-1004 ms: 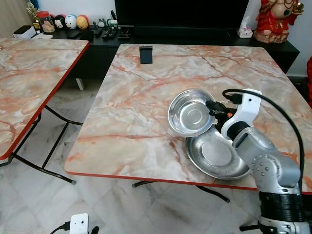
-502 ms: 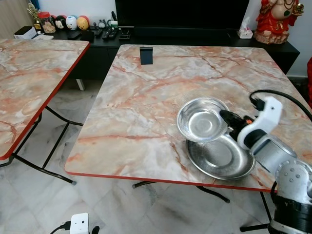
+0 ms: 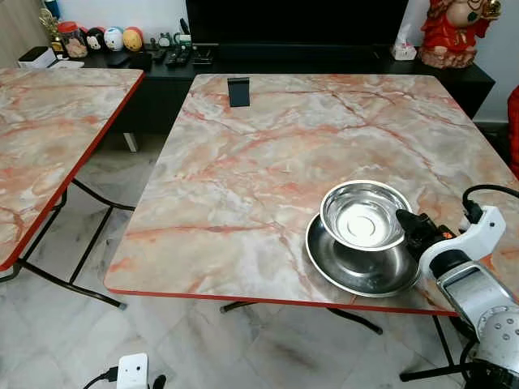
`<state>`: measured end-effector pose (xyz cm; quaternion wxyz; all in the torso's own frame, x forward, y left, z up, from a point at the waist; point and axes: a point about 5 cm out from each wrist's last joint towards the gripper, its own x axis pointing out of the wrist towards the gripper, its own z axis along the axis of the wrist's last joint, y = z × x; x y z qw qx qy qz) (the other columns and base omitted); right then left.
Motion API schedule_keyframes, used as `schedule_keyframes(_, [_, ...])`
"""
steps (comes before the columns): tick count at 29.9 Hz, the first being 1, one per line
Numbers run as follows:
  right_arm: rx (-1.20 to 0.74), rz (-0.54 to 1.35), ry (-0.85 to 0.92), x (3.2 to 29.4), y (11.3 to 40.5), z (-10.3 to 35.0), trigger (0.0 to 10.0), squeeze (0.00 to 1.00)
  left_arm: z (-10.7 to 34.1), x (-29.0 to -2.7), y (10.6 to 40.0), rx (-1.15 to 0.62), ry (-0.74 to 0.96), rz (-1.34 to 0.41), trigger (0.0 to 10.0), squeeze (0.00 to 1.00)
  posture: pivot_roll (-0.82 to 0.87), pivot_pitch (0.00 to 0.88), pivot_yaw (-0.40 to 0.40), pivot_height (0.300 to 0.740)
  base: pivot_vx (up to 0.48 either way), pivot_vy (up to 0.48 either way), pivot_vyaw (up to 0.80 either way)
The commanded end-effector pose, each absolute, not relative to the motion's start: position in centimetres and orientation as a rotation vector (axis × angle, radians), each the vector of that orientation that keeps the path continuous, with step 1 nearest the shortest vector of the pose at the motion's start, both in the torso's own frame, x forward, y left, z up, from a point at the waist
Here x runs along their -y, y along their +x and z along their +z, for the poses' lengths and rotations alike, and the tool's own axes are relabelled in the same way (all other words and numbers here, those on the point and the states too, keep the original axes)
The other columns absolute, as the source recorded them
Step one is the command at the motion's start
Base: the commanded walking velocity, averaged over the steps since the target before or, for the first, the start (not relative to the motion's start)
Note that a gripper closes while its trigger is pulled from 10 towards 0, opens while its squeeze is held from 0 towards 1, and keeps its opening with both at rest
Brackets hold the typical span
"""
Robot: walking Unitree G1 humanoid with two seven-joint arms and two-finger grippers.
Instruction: Setting the table
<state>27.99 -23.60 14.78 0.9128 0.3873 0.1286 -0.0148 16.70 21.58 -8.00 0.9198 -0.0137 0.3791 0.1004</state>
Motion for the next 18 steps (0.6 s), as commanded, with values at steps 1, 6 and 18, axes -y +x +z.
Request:
schedule_keyframes(1, [-0.270,-0.023,0.806,23.5,28.0,14.6,10.0,0.00,-8.1,-22.1,16.3,-0.797,-0.023,0.218,10.0,0.00,-0.07,0.093,0.013,0.740,0.000,0.000,0.00])
schedule_keyframes(6, [-0.306,-0.015,0.813,23.2,27.9,14.0,10.0,0.00,-8.1,-22.2,16.3,-0.798,-0.022,0.223,10.0,0.00,-0.07,0.093,0.013,0.740,0.000,0.000,0.00])
schedule_keyframes(18, [-0.391,-0.047,0.746,23.4,27.5,12.8,10.0,0.00,-8.1,-22.4,16.2,-0.804,-0.024,0.227,10.0,0.00,-0.07,0.096,0.010,0.740,0.000,0.000,0.00])
